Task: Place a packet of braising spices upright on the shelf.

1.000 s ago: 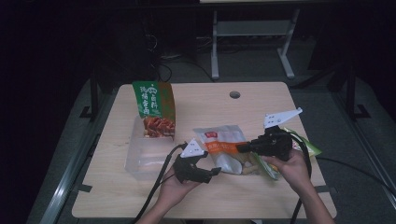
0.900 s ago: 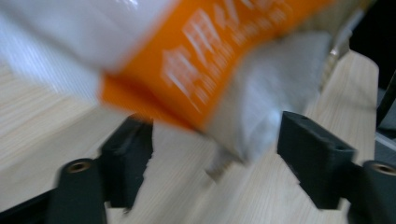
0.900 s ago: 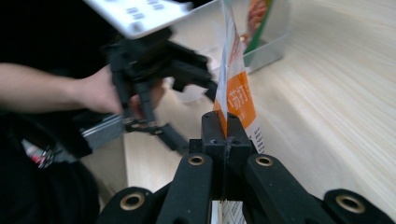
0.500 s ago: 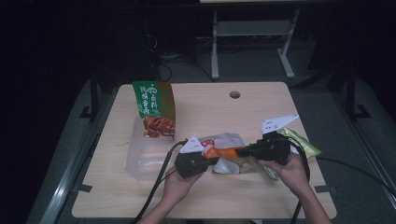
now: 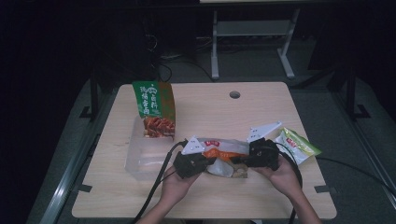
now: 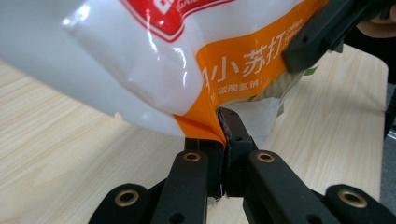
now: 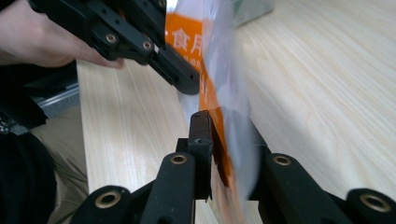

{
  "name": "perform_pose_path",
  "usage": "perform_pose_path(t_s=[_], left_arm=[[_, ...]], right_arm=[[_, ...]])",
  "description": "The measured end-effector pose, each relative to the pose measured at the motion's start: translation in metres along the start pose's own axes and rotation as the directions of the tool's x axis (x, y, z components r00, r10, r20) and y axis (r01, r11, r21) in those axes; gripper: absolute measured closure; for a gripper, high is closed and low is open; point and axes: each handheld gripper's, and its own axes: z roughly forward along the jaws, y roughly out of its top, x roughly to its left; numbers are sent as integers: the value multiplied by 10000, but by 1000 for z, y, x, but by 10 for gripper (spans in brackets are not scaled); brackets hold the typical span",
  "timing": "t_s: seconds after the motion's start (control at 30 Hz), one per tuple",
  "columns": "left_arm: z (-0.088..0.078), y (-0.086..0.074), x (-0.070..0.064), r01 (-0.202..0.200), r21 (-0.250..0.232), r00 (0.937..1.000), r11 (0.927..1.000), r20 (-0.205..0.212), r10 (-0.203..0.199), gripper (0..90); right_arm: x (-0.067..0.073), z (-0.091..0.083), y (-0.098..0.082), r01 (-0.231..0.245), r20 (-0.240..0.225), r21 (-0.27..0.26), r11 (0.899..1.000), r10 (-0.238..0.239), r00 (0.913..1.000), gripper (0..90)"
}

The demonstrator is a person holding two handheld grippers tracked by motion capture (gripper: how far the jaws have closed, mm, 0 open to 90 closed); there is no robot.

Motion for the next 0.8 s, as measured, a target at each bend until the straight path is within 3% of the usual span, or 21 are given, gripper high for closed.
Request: perform_pose_path(t_s=[0.1, 0.13, 0.17, 0.23, 0.4, 0.5, 0.8], left_arm=[[0, 0, 0, -23, 36, 10000, 10000, -45, 23, 867], [-1, 0, 0, 19, 38, 9999, 10000, -170, -19, 790], [-1, 0, 0, 19, 38, 9999, 10000, -170, -19, 707], [-2, -2, 0, 196, 73, 9998, 9998, 4, -196, 679], [-9, -6, -7, -158, 74, 9995, 9998, -290, 160, 536], [-14, -9, -11, -316, -2, 9987, 9995, -399, 315, 448], [-28, -15, -25, -796, -105, 9961, 9968, -386, 791, 422]], right_arm=[[0, 3, -1, -97, -19, 83, 9999, 97, 10000, 811], [0, 5, -3, -98, -22, 52, 9999, 98, 9999, 868], [0, 5, -3, -98, -22, 52, 9999, 98, 9999, 868], [0, 4, -3, -113, -24, 76, 9999, 113, 9999, 896], [-1, 1, -2, -386, -28, 43, 9992, 386, 9993, 899], [-2, -4, -2, -707, -121, -257, 9972, 705, 9974, 900], [-2, -12, 15, -812, 232, -193, 9965, 816, 9964, 900]])
